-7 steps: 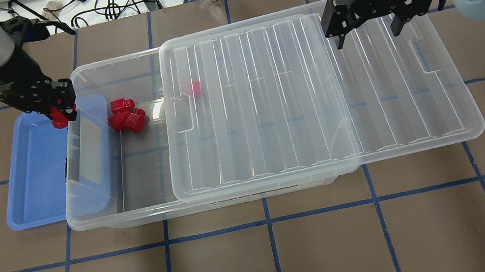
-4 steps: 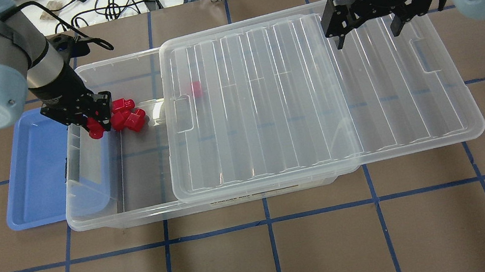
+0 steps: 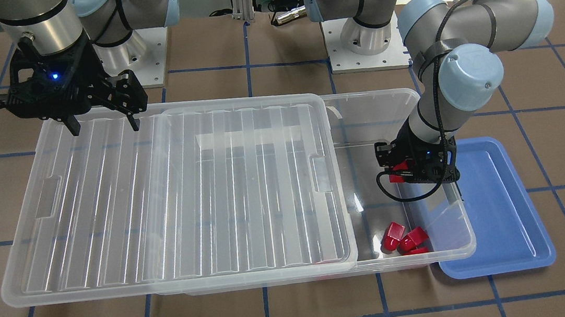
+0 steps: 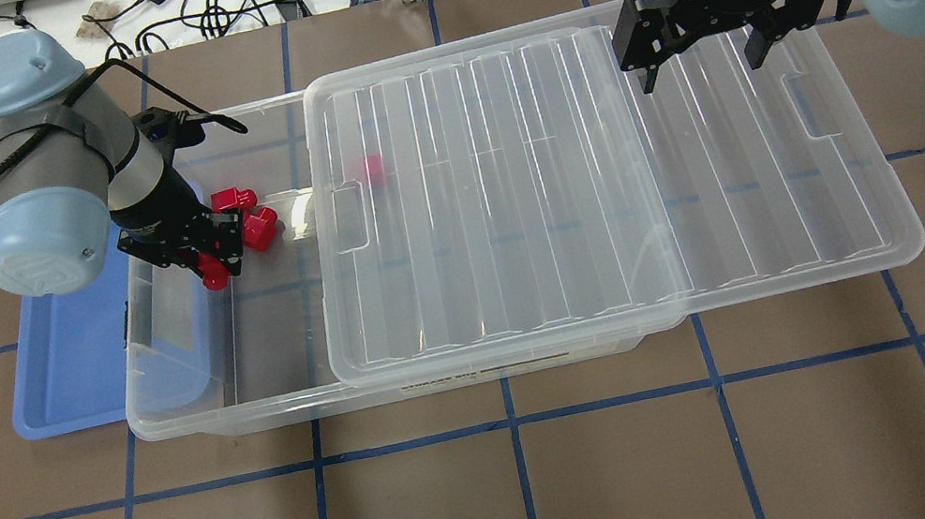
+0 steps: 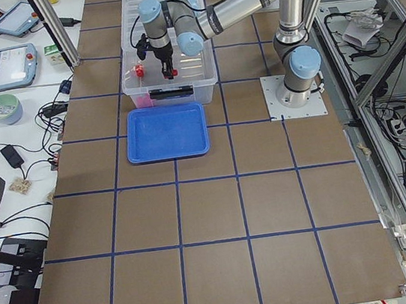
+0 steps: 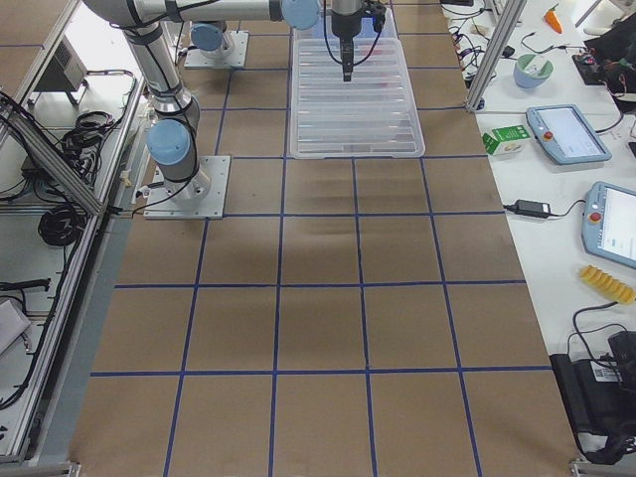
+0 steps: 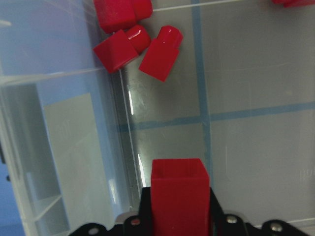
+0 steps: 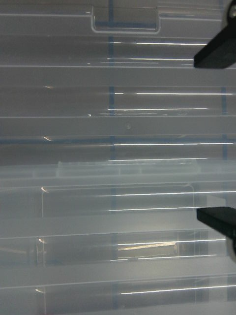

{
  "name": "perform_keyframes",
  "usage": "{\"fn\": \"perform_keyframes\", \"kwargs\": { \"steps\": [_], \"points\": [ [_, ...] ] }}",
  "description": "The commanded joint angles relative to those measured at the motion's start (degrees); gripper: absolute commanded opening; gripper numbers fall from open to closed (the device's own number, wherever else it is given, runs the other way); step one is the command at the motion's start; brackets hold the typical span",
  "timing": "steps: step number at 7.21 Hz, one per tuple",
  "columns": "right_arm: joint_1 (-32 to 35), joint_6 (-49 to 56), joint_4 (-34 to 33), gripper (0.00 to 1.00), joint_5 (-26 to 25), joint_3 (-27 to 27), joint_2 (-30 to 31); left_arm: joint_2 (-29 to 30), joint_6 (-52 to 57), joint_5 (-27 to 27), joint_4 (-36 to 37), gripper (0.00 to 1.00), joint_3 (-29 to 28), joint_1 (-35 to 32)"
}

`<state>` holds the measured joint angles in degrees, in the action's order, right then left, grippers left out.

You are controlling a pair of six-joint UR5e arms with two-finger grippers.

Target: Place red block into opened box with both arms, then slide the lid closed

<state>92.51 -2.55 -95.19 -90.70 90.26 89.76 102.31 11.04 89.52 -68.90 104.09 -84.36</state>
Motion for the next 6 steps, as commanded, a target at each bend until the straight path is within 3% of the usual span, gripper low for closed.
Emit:
{"fn": "perform_keyframes", "kwargs": {
  "steps": [1,4,6],
  "points": [
    [0.04,0.0,0.0,1.0,0.0,0.0,-0.03,1.04,-0.84,-0.05,1.31,0.0,3.11,-0.45],
    [0.04,0.0,-0.09,1.0,-0.09,0.0,-0.03,2.19,-3.29,-0.05,8.76,0.0,8.48,-1.59],
    [-0.31,0.09,-0.26,1.0,-0.26,0.0,-0.03,2.89,-3.92,0.04,10.1,0.11,9.37,-2.29]
  ]
}}
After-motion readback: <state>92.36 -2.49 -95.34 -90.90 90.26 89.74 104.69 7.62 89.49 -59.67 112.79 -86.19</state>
